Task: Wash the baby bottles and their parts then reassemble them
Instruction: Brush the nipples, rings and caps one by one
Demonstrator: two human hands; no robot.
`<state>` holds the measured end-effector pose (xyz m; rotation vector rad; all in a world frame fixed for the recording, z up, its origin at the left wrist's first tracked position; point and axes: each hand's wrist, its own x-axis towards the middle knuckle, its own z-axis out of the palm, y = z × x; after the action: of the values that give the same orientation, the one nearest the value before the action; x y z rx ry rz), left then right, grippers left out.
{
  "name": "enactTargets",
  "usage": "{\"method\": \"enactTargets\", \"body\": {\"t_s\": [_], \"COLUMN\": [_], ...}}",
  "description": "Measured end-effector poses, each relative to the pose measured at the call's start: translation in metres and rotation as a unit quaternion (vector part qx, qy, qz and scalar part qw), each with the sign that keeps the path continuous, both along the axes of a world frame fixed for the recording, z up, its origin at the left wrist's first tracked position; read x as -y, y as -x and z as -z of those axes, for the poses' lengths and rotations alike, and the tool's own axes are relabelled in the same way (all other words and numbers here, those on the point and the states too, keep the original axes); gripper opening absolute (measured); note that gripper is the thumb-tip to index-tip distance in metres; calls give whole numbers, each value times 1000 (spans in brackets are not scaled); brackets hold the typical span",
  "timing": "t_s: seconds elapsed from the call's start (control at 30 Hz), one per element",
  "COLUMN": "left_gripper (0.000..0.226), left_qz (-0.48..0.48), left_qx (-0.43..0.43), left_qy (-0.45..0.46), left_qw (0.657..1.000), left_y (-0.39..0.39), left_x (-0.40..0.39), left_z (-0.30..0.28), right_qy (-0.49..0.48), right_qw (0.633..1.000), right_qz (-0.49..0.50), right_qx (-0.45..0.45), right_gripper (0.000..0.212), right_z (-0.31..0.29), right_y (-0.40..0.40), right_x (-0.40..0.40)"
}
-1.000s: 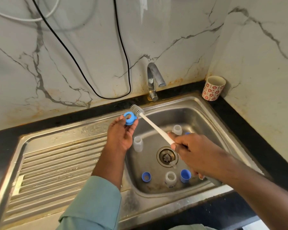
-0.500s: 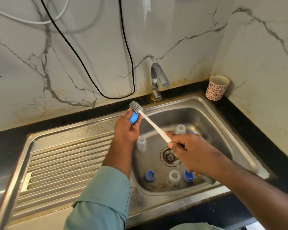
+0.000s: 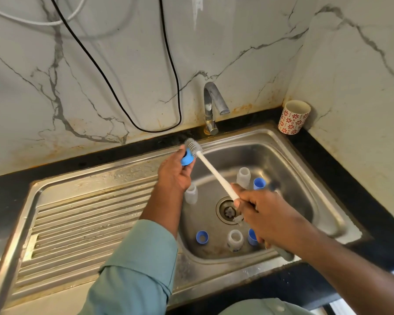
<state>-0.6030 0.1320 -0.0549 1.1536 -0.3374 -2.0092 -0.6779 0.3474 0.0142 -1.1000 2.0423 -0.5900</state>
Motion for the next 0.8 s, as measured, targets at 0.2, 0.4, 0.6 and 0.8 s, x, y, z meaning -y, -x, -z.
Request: {"method": "enactTargets", "body": {"t_s": [0.2,0.4,0.6,0.8], "left_gripper": [45,34,39,42], "left_qz": [-94,-32,-31,-97], "left_qx": [9,-12,22,-8], "left_qy": [9,5,12,25], "left_qw": [995,999,999,995], "left_y": [1,2,2,-4], "left_x": [7,2,-5,-1], "left_z": [-2,-10,-6,-10], "right_qy": [1,10,14,0], "right_qw": [1000,999,999,999], "right_qz": [-9,19,27,4], "right_qx": [18,25,27,42], "right_gripper": [40,26,27,17], "right_z": [-8,-9,-10,-18], "right_y": [4,8,3,-1], "right_x": [-1,10,11,1]}}
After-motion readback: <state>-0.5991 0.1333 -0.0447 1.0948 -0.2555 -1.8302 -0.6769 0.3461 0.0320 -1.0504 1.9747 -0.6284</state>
